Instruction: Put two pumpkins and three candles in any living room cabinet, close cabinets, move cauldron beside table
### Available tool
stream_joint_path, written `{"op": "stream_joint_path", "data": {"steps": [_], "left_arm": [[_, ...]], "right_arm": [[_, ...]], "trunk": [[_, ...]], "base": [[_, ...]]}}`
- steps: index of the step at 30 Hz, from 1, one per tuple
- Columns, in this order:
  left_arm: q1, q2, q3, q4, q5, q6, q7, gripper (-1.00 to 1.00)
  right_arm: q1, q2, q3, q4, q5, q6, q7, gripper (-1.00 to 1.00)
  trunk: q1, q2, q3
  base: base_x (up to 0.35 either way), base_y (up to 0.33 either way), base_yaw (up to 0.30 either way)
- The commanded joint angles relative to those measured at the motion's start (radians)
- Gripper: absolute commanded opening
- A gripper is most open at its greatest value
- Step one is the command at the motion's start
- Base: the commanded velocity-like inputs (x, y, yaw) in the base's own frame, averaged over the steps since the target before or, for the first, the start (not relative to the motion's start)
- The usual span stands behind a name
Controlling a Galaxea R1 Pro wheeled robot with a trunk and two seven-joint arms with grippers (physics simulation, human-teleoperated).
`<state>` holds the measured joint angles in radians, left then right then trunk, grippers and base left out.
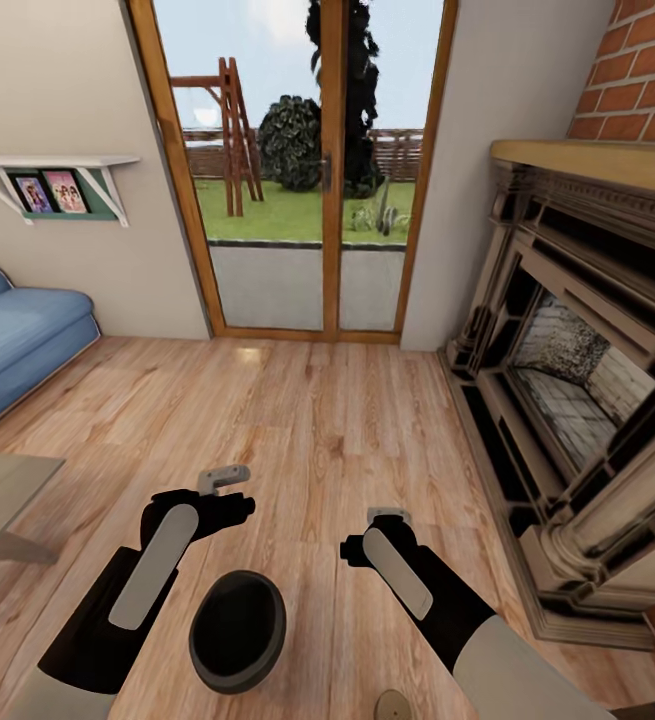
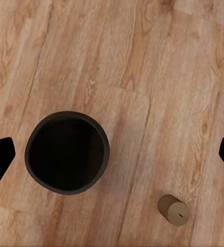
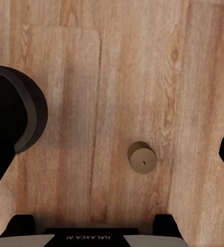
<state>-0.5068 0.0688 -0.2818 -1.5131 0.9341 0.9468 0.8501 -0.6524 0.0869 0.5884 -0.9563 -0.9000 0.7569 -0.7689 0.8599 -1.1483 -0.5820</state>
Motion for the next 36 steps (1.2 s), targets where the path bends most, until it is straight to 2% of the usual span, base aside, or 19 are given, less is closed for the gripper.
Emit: {"op": "stream_joint_path", "data": {"steps": [1, 23, 27, 31, 34, 36], "left_arm": [[-0.001, 0.001, -0.002, -0.001, 0.009, 0.001, 0.01, 1.0], [-0.001, 0.001, 0.002, -0.005, 0.008, 0.001, 0.01, 1.0], [-0.001, 0.002, 0.028, -0.008, 0.011, 0.001, 0.01, 1.0], [0.0, 0.005, 0.065, -0.021, 0.051, 0.006, 0.011, 1.0], [0.0, 0.009, 0.094, -0.033, 0.098, 0.028, 0.011, 1.0], [0.0, 0.023, 0.117, -0.038, 0.139, 0.034, 0.011, 1.0]], "right_arm": [[-0.001, -0.001, 0.002, -0.001, -0.01, 0.001, -0.01, 1.0], [-0.001, -0.002, 0.002, 0.001, -0.021, 0.001, -0.009, 1.0], [-0.001, -0.003, 0.002, 0.001, -0.022, 0.001, -0.009, 1.0], [0.0, -0.004, 0.001, 0.001, -0.022, 0.001, -0.01, 1.0], [-0.001, -0.004, 0.001, 0.001, -0.022, 0.001, -0.011, 1.0], [-0.001, -0.005, 0.0, 0.002, -0.022, 0.002, -0.015, 1.0]], "trunk": [[0.0, -0.001, -0.001], [0.0, -0.001, -0.001], [0.012, -0.022, -0.01], [0.027, -0.05, -0.022], [0.039, -0.071, -0.032], [0.046, -0.085, -0.038]], "base": [[0.103, 0.0, 0.0], [-0.01, 0.024, 0.0], [0.0, 0.0, 0.0], [0.0, 0.0, 0.0], [0.0, 0.0, 0.0], [0.0, 0.0, 0.0]]}}
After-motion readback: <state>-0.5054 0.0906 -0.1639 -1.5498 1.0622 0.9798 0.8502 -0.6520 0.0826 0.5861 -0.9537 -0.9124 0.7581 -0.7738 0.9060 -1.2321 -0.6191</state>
